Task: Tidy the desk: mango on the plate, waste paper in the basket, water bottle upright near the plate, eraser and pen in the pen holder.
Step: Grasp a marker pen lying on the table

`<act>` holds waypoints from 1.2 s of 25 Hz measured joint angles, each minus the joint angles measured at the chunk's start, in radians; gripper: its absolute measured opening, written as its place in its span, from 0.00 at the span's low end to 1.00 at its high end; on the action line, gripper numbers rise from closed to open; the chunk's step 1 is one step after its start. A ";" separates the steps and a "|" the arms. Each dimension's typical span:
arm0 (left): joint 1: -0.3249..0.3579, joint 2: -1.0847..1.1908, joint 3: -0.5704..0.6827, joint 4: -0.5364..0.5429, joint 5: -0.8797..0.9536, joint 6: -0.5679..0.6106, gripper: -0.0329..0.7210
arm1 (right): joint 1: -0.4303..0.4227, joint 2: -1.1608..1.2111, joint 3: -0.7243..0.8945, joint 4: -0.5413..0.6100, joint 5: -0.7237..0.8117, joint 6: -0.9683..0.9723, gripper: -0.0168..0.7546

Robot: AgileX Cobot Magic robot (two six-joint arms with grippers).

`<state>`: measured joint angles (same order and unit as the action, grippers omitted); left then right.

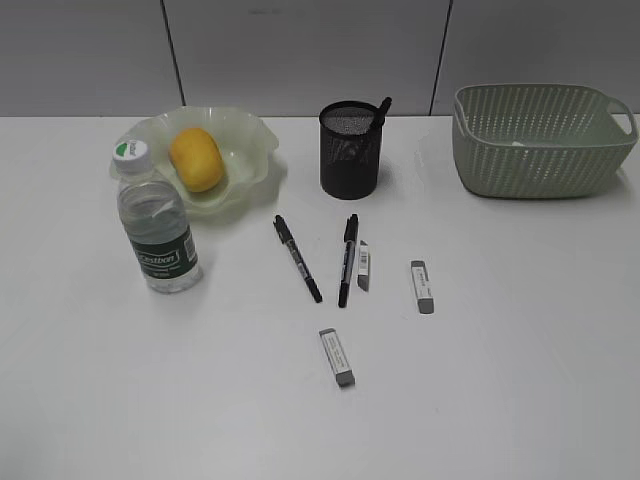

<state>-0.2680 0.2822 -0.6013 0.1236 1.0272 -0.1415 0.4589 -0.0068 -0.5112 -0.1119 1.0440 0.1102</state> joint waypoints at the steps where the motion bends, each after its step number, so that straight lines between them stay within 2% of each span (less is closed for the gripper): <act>1: 0.000 0.054 -0.017 -0.021 -0.016 0.010 0.43 | -0.004 0.000 0.000 0.001 0.000 0.000 0.59; 4: 0.000 0.247 -0.079 -0.099 -0.089 0.035 0.44 | -0.053 0.000 0.000 0.002 0.000 0.000 0.59; 8: -0.003 0.466 -0.189 -0.160 -0.191 0.051 0.44 | -0.173 0.000 0.000 0.003 0.000 0.000 0.59; 11: -0.056 0.643 -0.278 -0.175 -0.221 0.055 0.44 | -0.230 0.000 0.000 0.004 0.000 0.000 0.59; 13: -0.130 0.750 -0.337 -0.180 -0.228 0.048 0.44 | -0.239 0.000 0.000 0.005 0.000 0.000 0.59; 15: -0.244 0.856 -0.394 -0.164 -0.248 0.020 0.44 | -0.241 0.000 0.001 0.006 0.000 0.000 0.59; 18: -0.420 1.044 -0.496 -0.082 -0.290 -0.106 0.44 | -0.241 0.000 0.001 0.006 0.000 0.000 0.59; 20: -0.491 1.173 -0.575 -0.024 -0.302 -0.202 0.45 | -0.241 0.000 0.001 0.007 0.000 0.000 0.59; 22: -0.513 1.311 -0.643 -0.010 -0.310 -0.273 0.51 | -0.241 0.000 0.001 0.008 0.000 0.000 0.59; 26: -0.504 1.582 -0.795 -0.017 -0.307 -0.359 0.69 | -0.241 0.000 0.001 0.009 0.000 -0.001 0.59; 30: -0.493 1.776 -0.938 0.003 -0.305 -0.526 0.73 | -0.241 0.000 0.001 0.009 0.000 -0.001 0.59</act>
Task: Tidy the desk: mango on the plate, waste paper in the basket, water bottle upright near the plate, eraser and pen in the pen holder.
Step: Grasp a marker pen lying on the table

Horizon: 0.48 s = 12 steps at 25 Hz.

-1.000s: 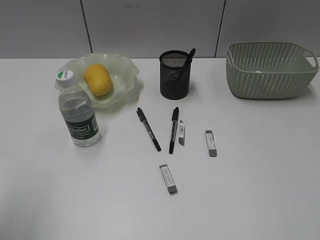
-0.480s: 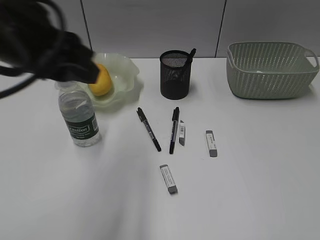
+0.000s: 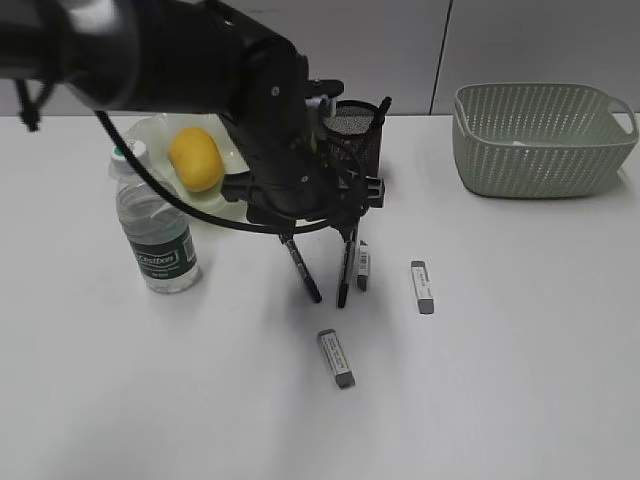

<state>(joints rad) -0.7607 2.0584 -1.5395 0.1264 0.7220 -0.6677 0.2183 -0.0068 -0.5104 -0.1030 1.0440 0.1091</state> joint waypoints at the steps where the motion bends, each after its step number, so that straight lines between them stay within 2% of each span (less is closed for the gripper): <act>1: 0.005 0.039 -0.035 0.019 0.008 -0.051 0.73 | 0.000 0.000 0.000 0.000 0.000 0.000 0.59; 4: 0.022 0.126 -0.130 0.098 0.036 -0.171 0.69 | 0.000 0.000 0.000 0.000 0.000 0.000 0.59; 9: 0.028 0.217 -0.258 0.267 0.101 -0.304 0.63 | 0.000 0.000 0.000 0.000 0.000 0.000 0.59; 12: 0.044 0.255 -0.287 0.288 0.117 -0.331 0.62 | 0.000 0.000 0.000 0.000 0.000 0.000 0.59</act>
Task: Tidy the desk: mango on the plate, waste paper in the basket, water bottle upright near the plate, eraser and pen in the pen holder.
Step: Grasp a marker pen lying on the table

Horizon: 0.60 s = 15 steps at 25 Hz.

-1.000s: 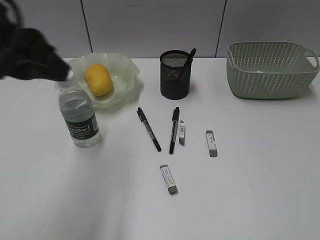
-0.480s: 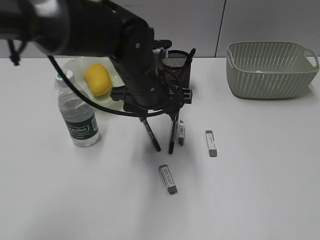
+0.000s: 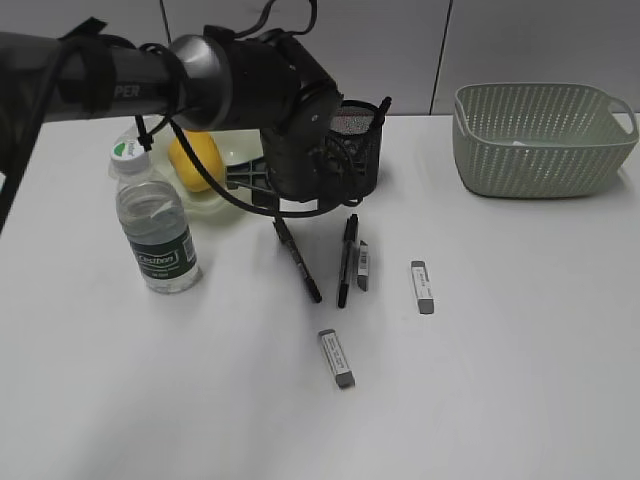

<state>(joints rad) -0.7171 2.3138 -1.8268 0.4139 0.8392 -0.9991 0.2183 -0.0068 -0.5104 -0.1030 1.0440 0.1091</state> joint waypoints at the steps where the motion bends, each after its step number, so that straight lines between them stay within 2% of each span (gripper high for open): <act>1: 0.007 0.011 -0.001 0.001 0.006 -0.003 0.62 | 0.000 0.000 0.000 0.000 0.000 0.000 0.59; 6: 0.044 0.045 -0.004 -0.033 0.007 -0.011 0.54 | 0.000 0.000 0.000 0.000 0.000 0.000 0.59; 15: 0.045 0.067 -0.007 -0.091 -0.031 -0.013 0.47 | 0.000 0.000 0.000 0.000 0.000 0.000 0.59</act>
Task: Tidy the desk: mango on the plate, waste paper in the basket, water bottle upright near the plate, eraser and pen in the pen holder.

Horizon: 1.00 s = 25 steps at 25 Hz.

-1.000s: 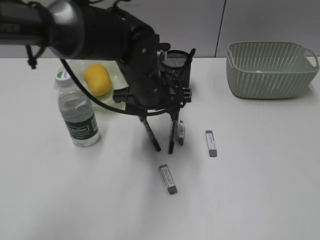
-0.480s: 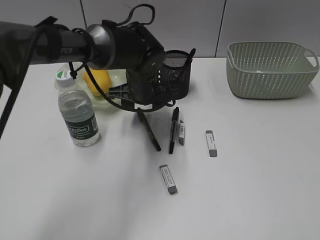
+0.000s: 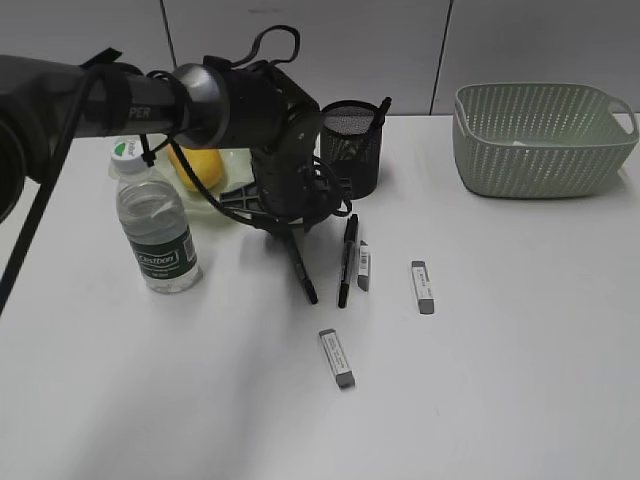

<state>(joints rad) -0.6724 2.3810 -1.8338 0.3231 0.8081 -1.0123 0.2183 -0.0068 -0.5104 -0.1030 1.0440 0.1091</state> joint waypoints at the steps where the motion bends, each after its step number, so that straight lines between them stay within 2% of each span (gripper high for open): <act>1: 0.000 0.000 0.000 0.000 0.002 0.000 0.43 | 0.000 0.000 0.000 0.000 0.000 0.000 0.59; 6: 0.001 0.000 0.000 0.001 0.005 0.004 0.20 | 0.000 0.000 0.000 0.000 0.000 -0.001 0.59; 13: -0.002 -0.052 0.001 0.009 -0.049 0.005 0.19 | 0.000 0.000 0.000 0.000 0.000 -0.001 0.59; 16: -0.021 -0.145 0.001 0.118 -0.092 0.005 0.19 | 0.000 0.000 0.000 0.000 0.000 -0.001 0.59; 20: -0.055 -0.265 0.001 0.363 -0.248 0.005 0.19 | 0.000 0.000 0.000 0.000 0.000 -0.001 0.59; 22: -0.056 -0.292 0.001 0.475 -0.429 0.005 0.19 | 0.000 0.000 0.000 0.000 0.000 -0.001 0.59; 25: -0.021 -0.286 0.001 0.575 -0.732 0.005 0.19 | 0.000 0.000 0.000 0.000 0.000 -0.001 0.59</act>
<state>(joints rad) -0.6934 2.0949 -1.8329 0.8980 0.0758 -1.0071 0.2183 -0.0068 -0.5104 -0.1030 1.0440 0.1081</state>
